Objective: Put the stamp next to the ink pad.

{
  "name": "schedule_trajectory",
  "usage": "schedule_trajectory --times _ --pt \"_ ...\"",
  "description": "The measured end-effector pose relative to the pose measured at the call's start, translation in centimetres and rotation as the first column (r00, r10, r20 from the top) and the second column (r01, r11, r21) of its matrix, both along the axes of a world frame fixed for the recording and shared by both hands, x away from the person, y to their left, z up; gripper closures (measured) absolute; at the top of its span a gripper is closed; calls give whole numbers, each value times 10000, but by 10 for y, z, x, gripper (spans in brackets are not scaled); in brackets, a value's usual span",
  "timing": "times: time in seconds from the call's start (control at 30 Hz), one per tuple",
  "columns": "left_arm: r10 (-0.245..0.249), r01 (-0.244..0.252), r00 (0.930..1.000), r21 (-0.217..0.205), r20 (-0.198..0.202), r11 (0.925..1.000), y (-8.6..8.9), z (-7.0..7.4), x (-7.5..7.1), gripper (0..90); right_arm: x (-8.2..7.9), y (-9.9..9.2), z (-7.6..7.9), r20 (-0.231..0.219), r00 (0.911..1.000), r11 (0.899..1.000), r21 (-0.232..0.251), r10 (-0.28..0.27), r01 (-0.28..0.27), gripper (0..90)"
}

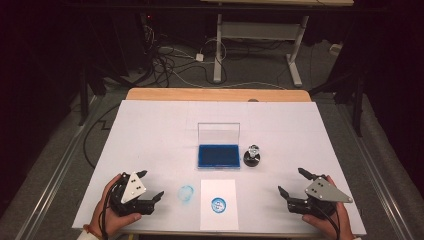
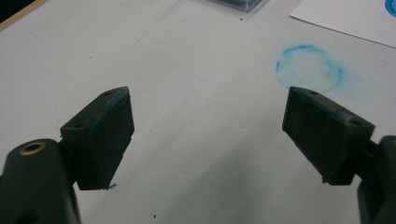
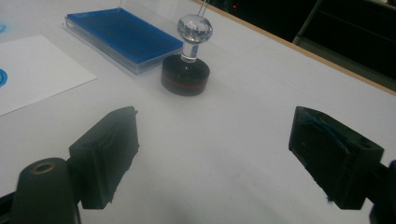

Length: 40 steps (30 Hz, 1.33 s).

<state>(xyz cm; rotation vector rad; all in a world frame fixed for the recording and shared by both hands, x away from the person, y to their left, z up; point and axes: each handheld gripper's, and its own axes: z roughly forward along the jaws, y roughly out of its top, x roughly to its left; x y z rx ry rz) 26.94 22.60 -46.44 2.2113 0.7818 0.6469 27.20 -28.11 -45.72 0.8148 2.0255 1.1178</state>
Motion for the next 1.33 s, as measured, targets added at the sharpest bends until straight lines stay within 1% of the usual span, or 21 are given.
schedule_trajectory --times 0.13,0.17,0.2,0.5,0.7,0.73,0.77,0.87,0.9,0.93,1.23,1.27,1.33 --pt "0 -1 10000 -57 -37 10000 0 0 1 163 0 1 0 -22 10000 10000 35 17 -17 162" --pt "-37 37 10000 23 72 10000 0 0 2 163 0 1 0 -15 10000 10000 27 44 -44 162" --pt "1 -1 10000 -4 -58 10000 0 -1 2 163 0 1 0 -20 10000 10000 39 52 -52 162" --pt "16 -15 10000 33 -96 10000 -1 -1 2 163 -1 2 2 -11 9999 9999 81 107 -106 162" --pt "38 -38 9999 -33 -118 10000 -1 -1 2 163 0 2 2 -12 10000 9999 110 94 -94 162" --pt "24 -24 10000 22 -11 10000 -1 -1 3 163 0 2 2 -13 9999 9999 113 113 -113 162" --pt "72 -72 9999 -11 -142 10000 -1 -2 3 163 0 3 2 -8 9999 9999 84 108 -108 162" --pt "83 -84 9998 -26 -170 10000 -2 -2 4 163 0 3 1 -40 9999 9999 77 127 -126 162" --pt "37 -37 10000 39 -66 10000 -1 -1 5 163 1 3 1 -63 9999 9999 75 107 -107 162" --pt "91 -91 9998 -11 -192 10000 -2 -1 4 163 1 3 1 -89 9999 9999 115 125 -124 162" --pt "150 -150 9997 -24 -218 9999 -2 -2 6 163 2 2 0 -104 9999 9999 119 78 -77 162" --pt "99 -99 9999 16 -125 9999 -1 -2 6 163 2 2 0 -129 9999 9999 119 71 -70 162" --pt "111 -111 9998 13 -133 9999 -2 -2 7 163 2 2 0 -138 9999 9999 105 81 -79 162"
